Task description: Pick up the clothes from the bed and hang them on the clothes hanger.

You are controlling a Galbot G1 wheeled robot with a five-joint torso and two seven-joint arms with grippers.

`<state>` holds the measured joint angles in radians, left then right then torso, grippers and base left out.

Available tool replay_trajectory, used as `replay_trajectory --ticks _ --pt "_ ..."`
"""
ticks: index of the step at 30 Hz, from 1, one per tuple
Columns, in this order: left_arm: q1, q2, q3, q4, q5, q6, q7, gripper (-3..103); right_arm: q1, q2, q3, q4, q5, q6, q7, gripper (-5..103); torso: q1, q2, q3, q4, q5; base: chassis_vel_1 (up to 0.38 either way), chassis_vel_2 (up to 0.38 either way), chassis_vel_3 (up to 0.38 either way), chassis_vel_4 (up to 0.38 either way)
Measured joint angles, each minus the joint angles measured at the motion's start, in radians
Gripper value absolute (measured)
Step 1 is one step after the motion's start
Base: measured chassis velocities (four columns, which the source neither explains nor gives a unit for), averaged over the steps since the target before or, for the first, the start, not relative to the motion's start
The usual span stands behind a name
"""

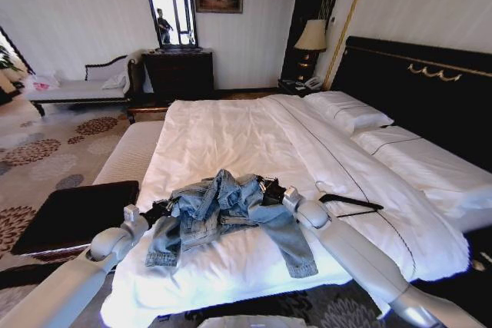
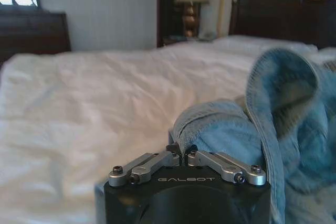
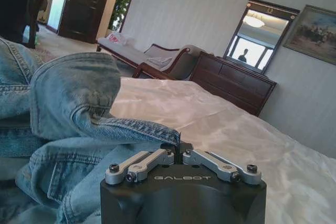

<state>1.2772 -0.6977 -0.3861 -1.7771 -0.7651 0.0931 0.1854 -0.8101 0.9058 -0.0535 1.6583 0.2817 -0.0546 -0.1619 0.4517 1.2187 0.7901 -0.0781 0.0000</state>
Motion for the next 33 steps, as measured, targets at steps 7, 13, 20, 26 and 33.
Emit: replay_trajectory --ticks 7,13,20,26,33 --pt "0.082 0.016 -0.191 -0.163 -0.094 -0.009 -0.05 2 -0.031 -0.026 0.081 0.127 0.169 -0.071 0.068 2 0.0 0.0 0.0 -0.0001 0.0001 0.0 0.0 0.0 0.0" --pt "0.102 0.068 -0.329 -0.255 -0.173 -0.002 -0.094 2 0.035 -0.049 0.121 0.25 0.356 -0.182 0.198 2 0.0 0.0 0.0 0.0001 0.0 0.0 0.0 0.0 0.0" --pt "-0.012 0.147 -0.359 -0.28 -0.269 0.021 -0.145 2 0.185 -0.071 0.115 0.287 0.538 -0.243 0.282 2 0.0 0.0 0.0 0.0 -0.0002 0.0 0.0 0.0 0.0" --pt "-0.157 0.249 -0.357 -0.268 -0.377 0.042 -0.18 2 0.32 -0.079 0.073 0.264 0.62 -0.266 0.316 2 0.0 0.0 0.0 0.0 -0.0001 0.0 0.0 0.0 0.0" --pt "-0.26 0.339 -0.334 -0.241 -0.45 0.056 -0.196 2 0.456 -0.059 0.04 0.218 0.662 -0.28 0.329 2 0.0 0.0 0.0 0.0003 0.0 0.0 0.0 0.0 0.0"
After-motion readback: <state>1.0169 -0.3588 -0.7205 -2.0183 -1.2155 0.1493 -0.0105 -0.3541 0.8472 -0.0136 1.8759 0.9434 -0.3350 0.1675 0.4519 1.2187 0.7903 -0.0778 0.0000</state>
